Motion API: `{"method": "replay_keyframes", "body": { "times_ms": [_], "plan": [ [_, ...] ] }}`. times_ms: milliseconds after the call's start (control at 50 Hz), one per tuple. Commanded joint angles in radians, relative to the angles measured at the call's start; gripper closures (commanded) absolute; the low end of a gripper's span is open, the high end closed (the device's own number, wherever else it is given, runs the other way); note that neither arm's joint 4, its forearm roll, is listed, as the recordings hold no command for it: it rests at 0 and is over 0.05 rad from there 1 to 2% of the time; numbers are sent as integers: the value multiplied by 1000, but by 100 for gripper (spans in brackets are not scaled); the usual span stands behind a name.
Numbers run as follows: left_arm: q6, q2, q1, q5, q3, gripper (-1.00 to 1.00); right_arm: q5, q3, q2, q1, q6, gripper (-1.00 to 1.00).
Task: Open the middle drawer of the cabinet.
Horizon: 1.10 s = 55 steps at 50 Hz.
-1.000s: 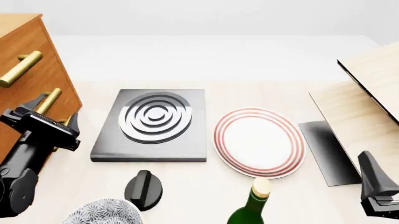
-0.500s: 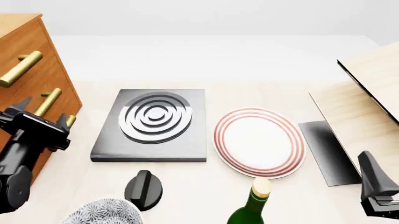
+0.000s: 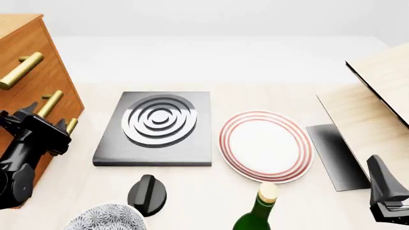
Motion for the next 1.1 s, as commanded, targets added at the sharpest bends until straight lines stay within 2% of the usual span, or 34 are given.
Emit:
{"method": "replay_keyframes", "body": {
  "times_ms": [20, 260, 280, 400, 560, 620, 700, 760, 800, 940, 1100],
  "plan": [
    [50, 74, 39, -29, -56, -100, 2, 2, -1, 2, 6, -100],
    [63, 103, 66, -29, -69, -100, 2, 2, -1, 2, 5, -100],
    [64, 103, 62, -29, -66, 100, 2, 2, -1, 2, 6, -100],
    [66, 89, 52, -29, -57, 100, 2, 2, -1, 2, 5, -100],
    [110, 84, 38, -29, -59, 100, 2, 2, -1, 2, 5, -100],
    [163, 79, 23, -29, -65, 100, 2, 2, -1, 2, 5, -100],
    [197, 64, 14, -29, -66, 100, 2, 2, -1, 2, 5, -100],
    [275, 52, 5, -29, -78, 100, 2, 2, -1, 2, 5, -100],
    [301, 54, 7, -29, -84, 100, 2, 2, -1, 2, 5, -100],
    [342, 73, 7, -29, -100, 100, 2, 2, -1, 2, 5, -100],
    [350, 87, -9, -29, -106, 100, 2, 2, -1, 2, 6, -100]
  ]
}}
